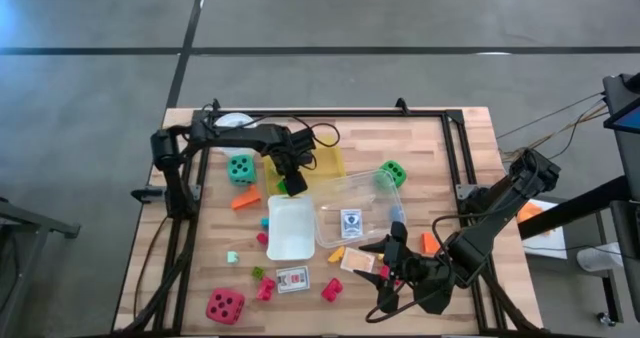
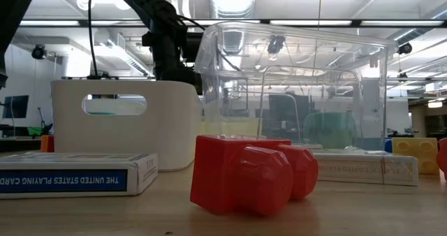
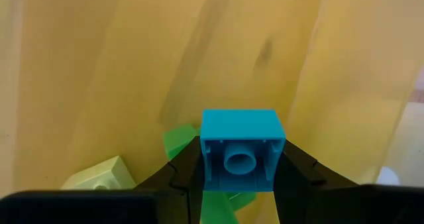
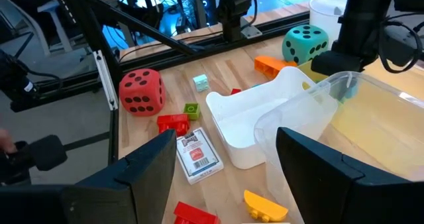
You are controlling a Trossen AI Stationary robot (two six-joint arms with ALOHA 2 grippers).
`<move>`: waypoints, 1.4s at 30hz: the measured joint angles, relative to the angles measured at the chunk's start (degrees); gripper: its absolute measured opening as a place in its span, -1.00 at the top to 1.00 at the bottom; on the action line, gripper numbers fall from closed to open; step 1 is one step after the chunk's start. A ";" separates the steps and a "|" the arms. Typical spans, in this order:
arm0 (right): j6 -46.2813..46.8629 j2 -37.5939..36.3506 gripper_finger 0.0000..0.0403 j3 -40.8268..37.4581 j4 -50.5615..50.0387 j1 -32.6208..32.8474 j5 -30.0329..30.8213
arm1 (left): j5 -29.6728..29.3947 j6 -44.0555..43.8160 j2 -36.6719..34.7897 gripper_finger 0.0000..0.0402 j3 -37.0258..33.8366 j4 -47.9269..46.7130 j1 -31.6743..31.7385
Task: Pick & Place Toys
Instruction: Put the blue game piece into the yellow bin, then put the light blue game piece into the yellow bin
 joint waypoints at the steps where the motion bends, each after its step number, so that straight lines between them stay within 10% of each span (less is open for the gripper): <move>1: 0.00 0.00 -0.27 0.01 0.00 0.01 0.00 | 0.00 -0.18 0.00 0.42 0.00 0.22 0.02; 20: 0.00 0.00 -0.27 0.00 0.00 -0.01 0.00 | -0.10 -1.63 0.10 0.42 -0.05 1.04 0.02; 29: 0.00 0.00 -0.27 0.00 0.00 0.00 0.00 | 0.01 -1.45 0.14 -0.12 -0.05 1.11 -0.07; 42: -0.01 0.00 -0.27 0.01 0.00 0.00 0.00 | -0.35 -1.45 0.14 -0.20 -0.05 1.32 0.00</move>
